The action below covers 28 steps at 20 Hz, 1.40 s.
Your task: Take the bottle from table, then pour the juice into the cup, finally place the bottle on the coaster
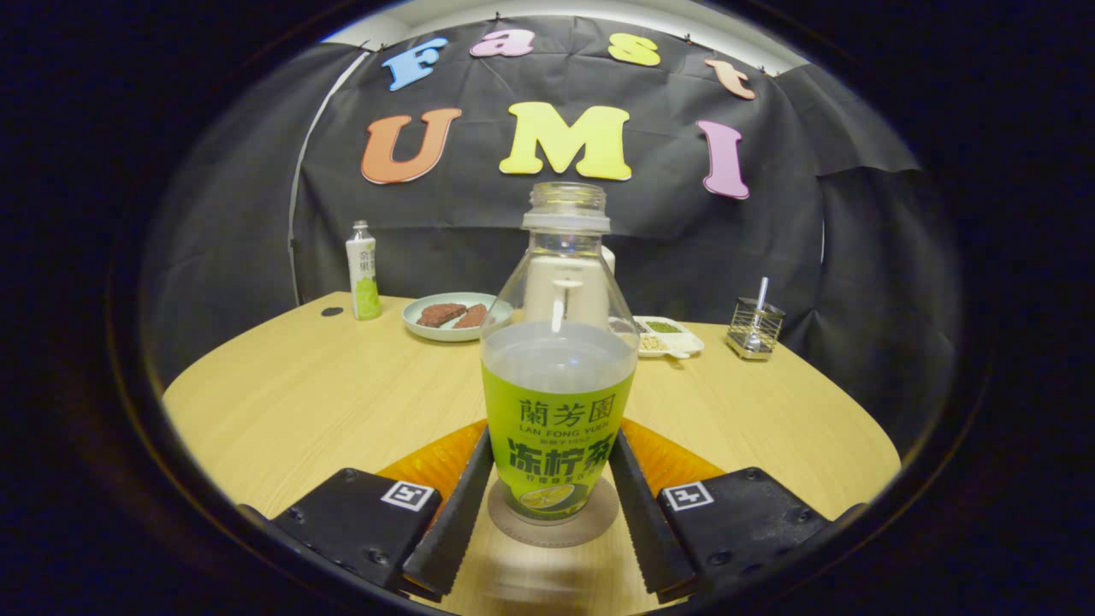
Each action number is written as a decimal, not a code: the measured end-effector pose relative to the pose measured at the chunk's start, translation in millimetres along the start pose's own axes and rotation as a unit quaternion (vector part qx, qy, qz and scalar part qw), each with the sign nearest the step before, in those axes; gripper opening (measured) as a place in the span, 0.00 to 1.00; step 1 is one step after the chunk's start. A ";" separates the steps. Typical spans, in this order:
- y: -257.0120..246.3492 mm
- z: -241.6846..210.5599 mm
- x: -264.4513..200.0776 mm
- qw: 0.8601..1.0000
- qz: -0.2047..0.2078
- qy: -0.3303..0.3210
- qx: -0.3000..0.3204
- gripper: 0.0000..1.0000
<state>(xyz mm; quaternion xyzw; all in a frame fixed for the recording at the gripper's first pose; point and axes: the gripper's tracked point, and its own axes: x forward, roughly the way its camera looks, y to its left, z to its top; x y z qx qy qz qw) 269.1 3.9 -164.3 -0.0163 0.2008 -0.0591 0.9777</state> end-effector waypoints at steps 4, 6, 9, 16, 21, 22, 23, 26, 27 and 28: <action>3.5 -3.4 3.5 1.000 0.015 0.007 0.005 0.87; 0.7 -2.4 4.2 1.000 0.016 0.005 0.000 0.93; -0.1 1.5 -0.1 1.000 0.021 0.000 0.001 0.98; -1.9 -0.5 -15.9 1.000 0.025 0.001 0.004 0.99; 0.0 -1.1 -32.8 0.999 0.032 -0.005 0.005 0.99; -0.6 -1.5 -37.3 0.999 0.031 -0.004 0.003 0.99; 0.5 -2.2 -41.9 0.999 0.032 -0.005 0.002 0.99; 2.4 -0.1 -62.7 0.999 0.031 -0.014 0.000 0.99; 2.0 1.2 -71.4 0.999 0.029 -0.017 -0.002 0.99; 2.1 3.0 -80.7 0.999 0.026 -0.020 -0.004 0.99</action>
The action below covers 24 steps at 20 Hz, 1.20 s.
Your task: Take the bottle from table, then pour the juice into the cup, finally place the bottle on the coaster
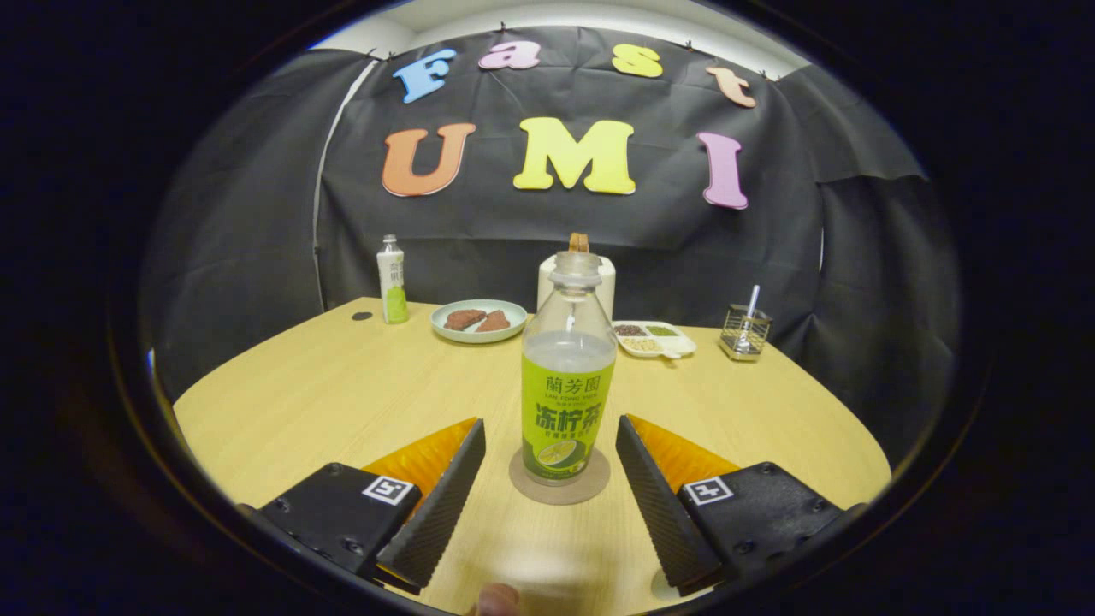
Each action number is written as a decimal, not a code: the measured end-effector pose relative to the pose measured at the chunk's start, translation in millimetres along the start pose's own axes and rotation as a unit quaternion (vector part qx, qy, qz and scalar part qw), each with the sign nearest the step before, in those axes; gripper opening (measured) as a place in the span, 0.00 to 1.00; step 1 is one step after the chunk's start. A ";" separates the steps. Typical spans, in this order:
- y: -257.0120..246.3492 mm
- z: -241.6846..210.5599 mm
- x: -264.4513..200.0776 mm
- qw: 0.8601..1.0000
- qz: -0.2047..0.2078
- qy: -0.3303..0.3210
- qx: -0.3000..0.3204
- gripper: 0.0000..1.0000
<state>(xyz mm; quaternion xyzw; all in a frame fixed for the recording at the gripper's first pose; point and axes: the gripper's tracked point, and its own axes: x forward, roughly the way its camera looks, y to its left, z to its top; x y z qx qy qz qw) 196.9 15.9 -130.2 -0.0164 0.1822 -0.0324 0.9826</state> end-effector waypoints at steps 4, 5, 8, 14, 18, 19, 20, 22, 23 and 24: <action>7.8 15.9 -47.2 1.000 0.003 -0.026 -0.005 0.99; 10.4 23.0 -61.6 0.999 0.005 -0.038 -0.003 0.99; 16.6 50.8 -106.1 0.997 0.008 -0.080 0.001 0.99; 19.3 89.9 -180.6 0.990 0.020 -0.138 0.030 0.99; 17.2 86.8 -217.0 0.986 0.027 -0.161 0.041 0.99; 17.6 83.9 -223.3 0.985 0.030 -0.165 0.041 0.99; 17.1 80.8 -227.5 0.984 0.033 -0.168 0.044 0.99; 21.3 73.0 -237.5 0.983 0.043 -0.172 0.049 0.99; 21.3 67.0 -240.5 0.983 0.044 -0.171 0.048 0.99; 22.4 61.7 -244.2 0.983 0.046 -0.170 0.045 0.99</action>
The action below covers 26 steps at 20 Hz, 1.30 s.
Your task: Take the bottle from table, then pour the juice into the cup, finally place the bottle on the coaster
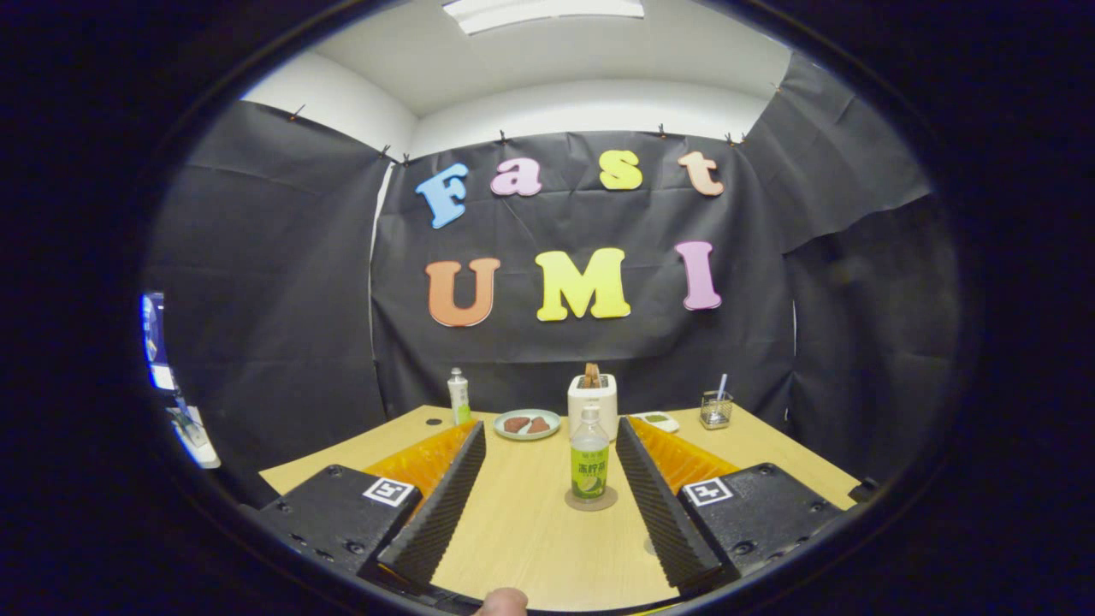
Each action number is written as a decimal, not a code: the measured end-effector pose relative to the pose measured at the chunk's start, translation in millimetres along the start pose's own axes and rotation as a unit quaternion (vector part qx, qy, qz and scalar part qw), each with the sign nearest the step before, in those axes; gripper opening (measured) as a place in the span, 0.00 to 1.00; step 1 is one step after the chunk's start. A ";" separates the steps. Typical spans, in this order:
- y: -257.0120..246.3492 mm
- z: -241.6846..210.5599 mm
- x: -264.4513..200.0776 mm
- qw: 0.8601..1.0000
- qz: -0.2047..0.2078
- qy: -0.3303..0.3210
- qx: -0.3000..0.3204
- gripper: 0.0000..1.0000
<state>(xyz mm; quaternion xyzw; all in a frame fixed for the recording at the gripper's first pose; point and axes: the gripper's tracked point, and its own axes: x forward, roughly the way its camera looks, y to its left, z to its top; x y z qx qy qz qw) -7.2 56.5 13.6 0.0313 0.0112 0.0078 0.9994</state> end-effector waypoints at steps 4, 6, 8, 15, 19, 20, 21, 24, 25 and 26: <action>10.1 -6.0 -16.9 1.000 0.022 -0.020 0.008 0.99; 10.7 -12.9 -21.6 0.999 0.026 -0.027 0.019 0.99; 11.2 -14.5 -24.9 0.999 0.029 -0.031 0.026 0.99; 9.2 -8.4 -33.5 0.999 0.021 -0.044 0.003 1.00; 11.8 -6.2 -35.7 0.999 0.024 -0.047 0.003 1.00; 12.4 -6.2 -35.7 0.999 0.025 -0.046 0.002 1.00; 13.3 -6.7 -35.7 0.999 0.027 -0.046 0.001 1.00; 16.9 -4.8 -36.2 0.998 0.032 -0.047 -0.003 1.00; 17.0 -5.1 -36.2 0.998 0.032 -0.047 -0.004 1.00; 17.0 -4.5 -36.0 0.998 0.033 -0.048 -0.004 1.00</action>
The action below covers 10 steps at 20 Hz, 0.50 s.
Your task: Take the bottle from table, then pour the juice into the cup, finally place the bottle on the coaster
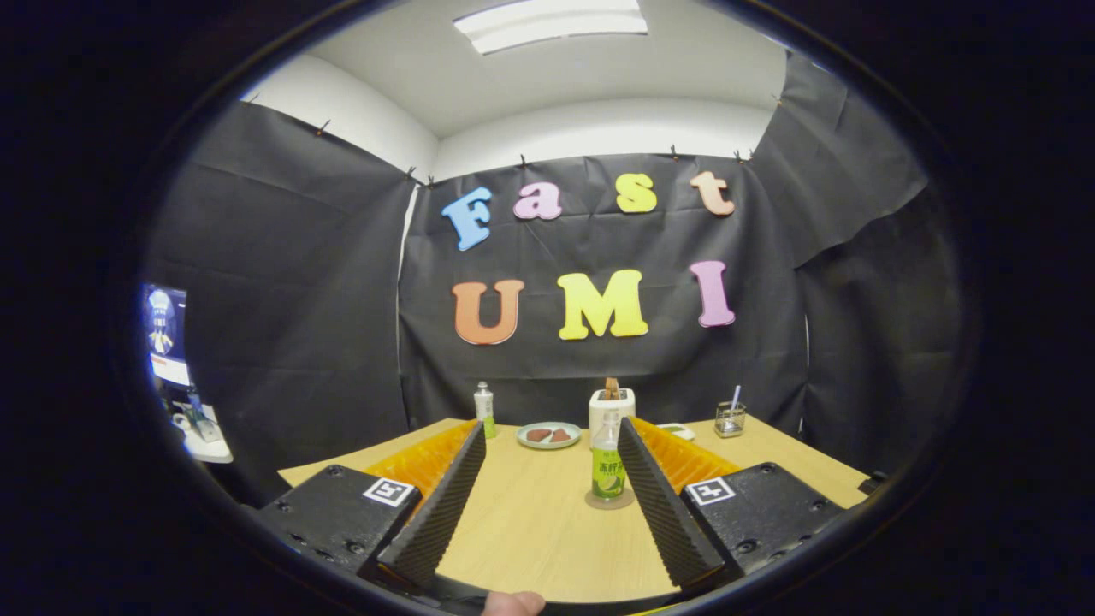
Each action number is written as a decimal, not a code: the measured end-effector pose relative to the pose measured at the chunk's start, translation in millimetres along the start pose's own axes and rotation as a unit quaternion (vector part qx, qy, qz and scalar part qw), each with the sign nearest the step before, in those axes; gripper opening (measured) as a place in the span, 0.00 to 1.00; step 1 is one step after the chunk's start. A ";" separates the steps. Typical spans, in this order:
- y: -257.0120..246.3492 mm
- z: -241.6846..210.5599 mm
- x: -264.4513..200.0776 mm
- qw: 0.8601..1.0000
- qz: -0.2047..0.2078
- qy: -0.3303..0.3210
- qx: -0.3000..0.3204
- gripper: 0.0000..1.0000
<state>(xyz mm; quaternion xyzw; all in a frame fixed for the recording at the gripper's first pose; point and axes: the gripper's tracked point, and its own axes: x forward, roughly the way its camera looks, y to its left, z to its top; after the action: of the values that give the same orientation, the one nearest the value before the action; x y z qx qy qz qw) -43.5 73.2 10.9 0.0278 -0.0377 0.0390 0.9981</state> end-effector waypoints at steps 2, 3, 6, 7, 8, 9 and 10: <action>0.3 0.8 -0.8 1.000 0.001 -0.002 0.000 1.00; -0.1 0.5 -0.3 1.000 0.001 -0.002 -0.001 1.00; -0.4 0.5 -1.0 1.000 0.000 -0.001 -0.001 1.00; -0.7 0.4 -0.9 1.000 -0.001 -0.001 -0.001 1.00; -1.0 0.2 -1.2 1.000 -0.001 0.000 -0.001 1.00; -1.7 0.1 -0.9 1.000 -0.002 0.000 -0.001 1.00; -2.7 0.1 -0.4 1.000 -0.004 0.000 -0.003 1.00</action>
<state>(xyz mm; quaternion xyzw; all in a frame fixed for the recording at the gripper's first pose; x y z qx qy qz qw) -43.7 70.5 10.8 0.0251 -0.0377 0.0354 0.9983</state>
